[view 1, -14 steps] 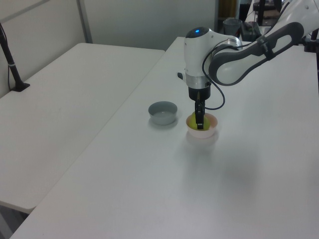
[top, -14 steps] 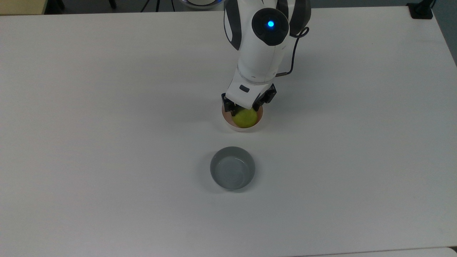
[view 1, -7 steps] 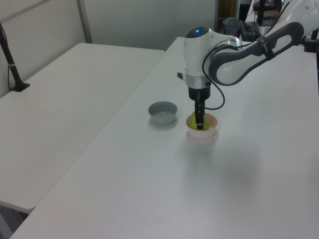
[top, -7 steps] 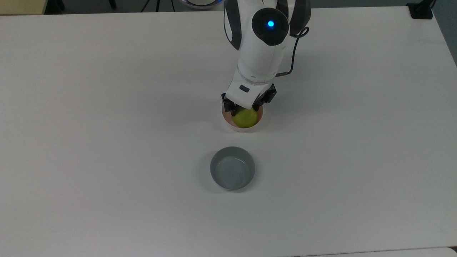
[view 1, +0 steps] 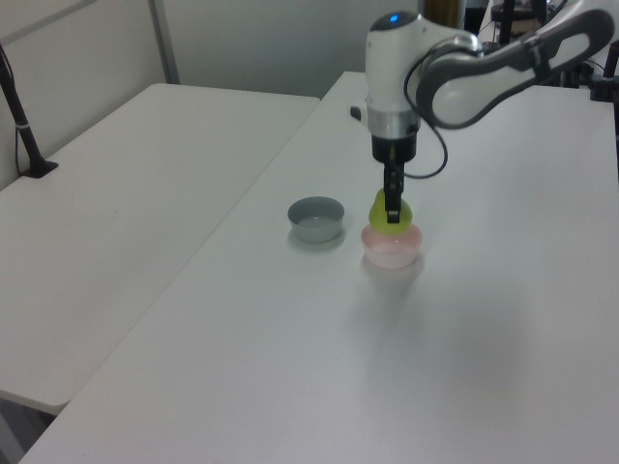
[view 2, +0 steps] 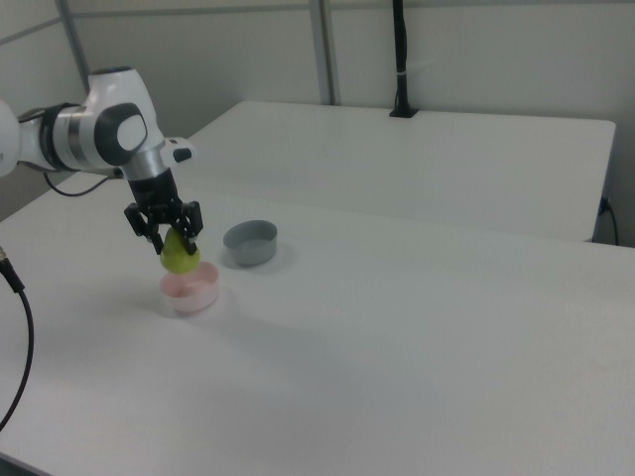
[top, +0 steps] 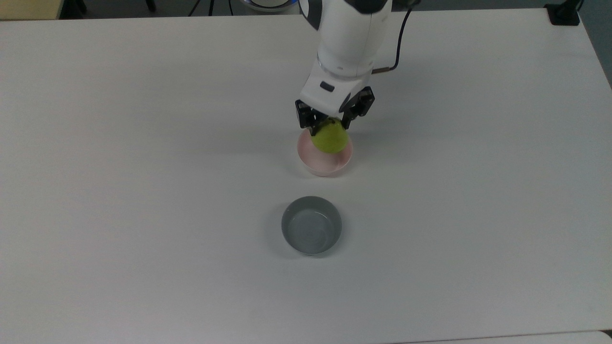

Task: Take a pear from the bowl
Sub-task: 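Lift the pear up out of the pink bowl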

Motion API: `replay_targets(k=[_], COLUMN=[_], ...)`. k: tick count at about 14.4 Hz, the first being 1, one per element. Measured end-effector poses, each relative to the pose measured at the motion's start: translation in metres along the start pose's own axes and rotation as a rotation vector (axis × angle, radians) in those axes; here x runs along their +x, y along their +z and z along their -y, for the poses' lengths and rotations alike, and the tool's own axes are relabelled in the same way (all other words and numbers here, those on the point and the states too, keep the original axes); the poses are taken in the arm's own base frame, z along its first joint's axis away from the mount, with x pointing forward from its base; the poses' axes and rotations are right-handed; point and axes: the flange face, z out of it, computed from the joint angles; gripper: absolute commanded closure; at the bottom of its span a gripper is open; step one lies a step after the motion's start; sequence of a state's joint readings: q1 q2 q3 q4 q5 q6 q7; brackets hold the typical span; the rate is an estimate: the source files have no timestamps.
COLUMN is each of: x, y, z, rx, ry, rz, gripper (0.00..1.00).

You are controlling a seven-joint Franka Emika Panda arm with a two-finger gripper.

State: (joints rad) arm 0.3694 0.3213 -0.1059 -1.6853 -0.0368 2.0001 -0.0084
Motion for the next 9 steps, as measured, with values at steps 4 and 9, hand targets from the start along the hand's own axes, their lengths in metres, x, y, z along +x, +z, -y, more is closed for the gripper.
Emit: replay_targets(k=[4,9], x=[-0.010,-0.014], y=[-0.063,-0.062], z=[-0.014,-0.063], rx=[0.003,0.001], ry=[0.026,0.075], rz=[0.001,0.007], gripper=[0.62,0.62])
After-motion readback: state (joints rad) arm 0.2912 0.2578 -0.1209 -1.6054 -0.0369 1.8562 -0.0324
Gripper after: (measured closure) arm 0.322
